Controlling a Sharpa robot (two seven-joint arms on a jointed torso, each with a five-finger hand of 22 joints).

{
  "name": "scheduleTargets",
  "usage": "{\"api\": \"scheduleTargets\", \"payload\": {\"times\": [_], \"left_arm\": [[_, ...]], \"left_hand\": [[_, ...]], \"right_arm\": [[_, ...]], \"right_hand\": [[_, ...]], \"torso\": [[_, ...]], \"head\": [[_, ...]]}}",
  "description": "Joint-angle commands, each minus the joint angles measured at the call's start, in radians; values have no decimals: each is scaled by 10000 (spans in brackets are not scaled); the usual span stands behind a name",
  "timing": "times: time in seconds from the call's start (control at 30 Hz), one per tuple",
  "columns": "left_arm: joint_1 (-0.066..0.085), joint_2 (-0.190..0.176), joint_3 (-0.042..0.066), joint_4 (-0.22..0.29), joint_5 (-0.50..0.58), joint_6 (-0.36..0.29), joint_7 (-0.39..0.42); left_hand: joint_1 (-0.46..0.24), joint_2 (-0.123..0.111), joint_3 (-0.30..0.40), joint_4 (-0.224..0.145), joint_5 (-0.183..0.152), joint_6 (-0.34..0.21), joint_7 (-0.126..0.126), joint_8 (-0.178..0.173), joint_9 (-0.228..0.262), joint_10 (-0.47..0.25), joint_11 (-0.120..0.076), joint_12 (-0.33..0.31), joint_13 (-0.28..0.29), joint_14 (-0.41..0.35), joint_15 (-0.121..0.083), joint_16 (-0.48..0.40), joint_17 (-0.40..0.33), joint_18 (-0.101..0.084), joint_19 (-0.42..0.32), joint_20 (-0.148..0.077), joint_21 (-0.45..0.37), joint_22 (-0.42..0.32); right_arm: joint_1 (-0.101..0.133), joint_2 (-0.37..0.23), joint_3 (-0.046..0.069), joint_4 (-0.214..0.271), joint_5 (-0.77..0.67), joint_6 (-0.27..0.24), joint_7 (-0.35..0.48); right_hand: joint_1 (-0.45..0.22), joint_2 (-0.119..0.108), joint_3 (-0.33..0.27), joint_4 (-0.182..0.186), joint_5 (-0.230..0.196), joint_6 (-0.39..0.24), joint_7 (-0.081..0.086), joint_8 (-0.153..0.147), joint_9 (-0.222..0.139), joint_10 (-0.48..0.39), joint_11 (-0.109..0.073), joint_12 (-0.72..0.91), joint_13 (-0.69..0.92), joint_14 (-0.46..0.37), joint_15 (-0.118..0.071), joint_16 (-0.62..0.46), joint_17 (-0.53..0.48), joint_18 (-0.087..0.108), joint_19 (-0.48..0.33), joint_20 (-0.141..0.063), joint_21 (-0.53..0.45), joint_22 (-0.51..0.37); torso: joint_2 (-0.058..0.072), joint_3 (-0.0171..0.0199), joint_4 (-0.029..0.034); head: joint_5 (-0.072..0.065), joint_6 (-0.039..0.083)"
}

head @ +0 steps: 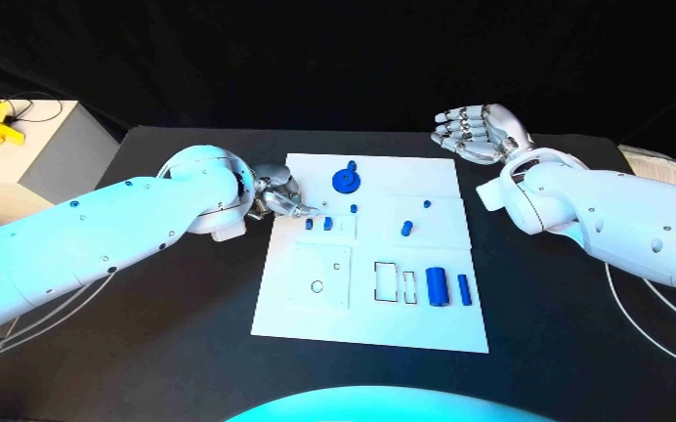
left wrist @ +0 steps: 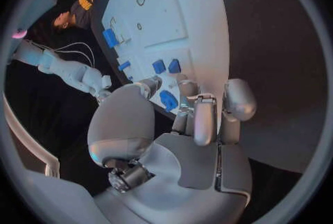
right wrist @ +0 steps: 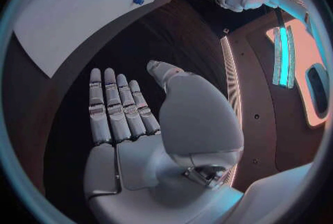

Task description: Assemble the parts on the task board

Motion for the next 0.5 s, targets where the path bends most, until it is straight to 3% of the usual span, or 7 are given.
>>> {"api": "scheduleTargets", "payload": {"times": [0.03, 0.1, 0.13, 0.3, 0.37, 0.43, 0.5], "left_arm": [[9, -65, 211, 43, 921, -227, 46], [10, -69, 344, 39, 1184, -318, 116], [10, -63, 411, 36, 1349, -390, 173], [11, 69, 587, -22, 1845, -1157, 876], [13, 167, 610, -86, 1890, -1527, 1409], [14, 271, 580, -142, 1772, -1837, 2002], [14, 371, 483, -184, 1451, -2184, 2669]], "left_hand": [[467, 251, 163, -39, 84, -248, 115, -199, -110, -422, 112, -287, -451, 444, 132, -179, 1168, 197, -240, 69, -226, -365], [900, 321, 390, -43, 102, -558, 287, -458, -266, -1223, 267, -834, -1314, 100, 263, -661, 547, 362, -775, 180, -790, -1278], [1027, 343, 480, -38, 105, -662, 353, -554, -345, -1405, 320, -914, -1482, 51, 317, -713, 476, 380, -831, 223, -868, -1372], [1476, 58, 618, -66, 74, -1009, 605, -748, -669, -1954, 559, -954, -1650, -504, 536, -1346, -367, 591, -1507, 387, -1667, -2541], [2131, -119, 815, -198, 69, -1442, 812, -995, -954, -2529, 757, -1279, -1884, -1445, 709, -2362, -1594, 886, -2655, 517, -2947, -4368], [2613, -139, 966, -350, 72, -1425, 833, -997, -1092, -2591, 770, -1280, -1963, -1533, 732, -2409, -1688, 912, -2705, 560, -3107, -4494], [3236, -181, 1314, -571, 33, -1448, 947, -1168, -1413, -2977, 870, -1607, -2235, -2241, 831, -3105, -2547, 923, -2900, 629, -3431, -4719]], "right_arm": [[3, 3, 5, 0, -7, 114, 73], [3, 8, 5, -5, -6, 117, 75], [3, 11, 5, -8, -6, 118, 75], [2, 18, 4, -19, -4, 117, 79], [2, 24, 4, -25, -4, 111, 81], [2, 29, 4, -28, -3, 104, 84], [2, 38, 4, -30, -1, 104, 87]], "right_hand": [[-85, 26, -1, -36, 32, 71, 809, -42, -17, 82, 13, -67, -17, 7, 76, -63, -8, 41, -81, -17, -19, -9], [-85, 26, -1, -36, 32, 71, 809, -42, -17, 82, 13, -67, -17, 7, 76, -63, -8, 41, -81, -17, -19, -9], [-85, 26, -1, -36, 32, 71, 809, -42, -17, 82, 13, -67, -17, 7, 76, -63, -8, 41, -81, -17, -19, -9], [-85, 26, -1, -36, 32, 71, 809, -42, -17, 82, 13, -67, -17, 7, 76, -63, -8, 41, -81, -17, -19, -9], [-85, 26, -1, -36, 32, 71, 809, -42, -17, 82, 13, -67, -17, 7, 76, -63, -8, 41, -81, -17, -19, -9], [-84, 34, 1, -43, 59, 81, 810, -47, -20, 91, 13, -71, -17, 9, 77, -61, -27, 42, -82, -16, -16, -26], [-84, 34, 1, -43, 59, 81, 810, -47, -20, 91, 13, -71, -17, 9, 77, -61, -27, 42, -82, -16, -16, -26]], "torso": [[-14, 7, 15], [-10, 1, 10], [-5, -3, 2], [-1, -5, -3], [-1, 4, 1], [-1, 9, -1], [1, 12, -5]], "head": [[-11, 15], [-13, 23], [-16, 39], [-31, 74], [-35, 100], [-36, 109], [-58, 129]]}}
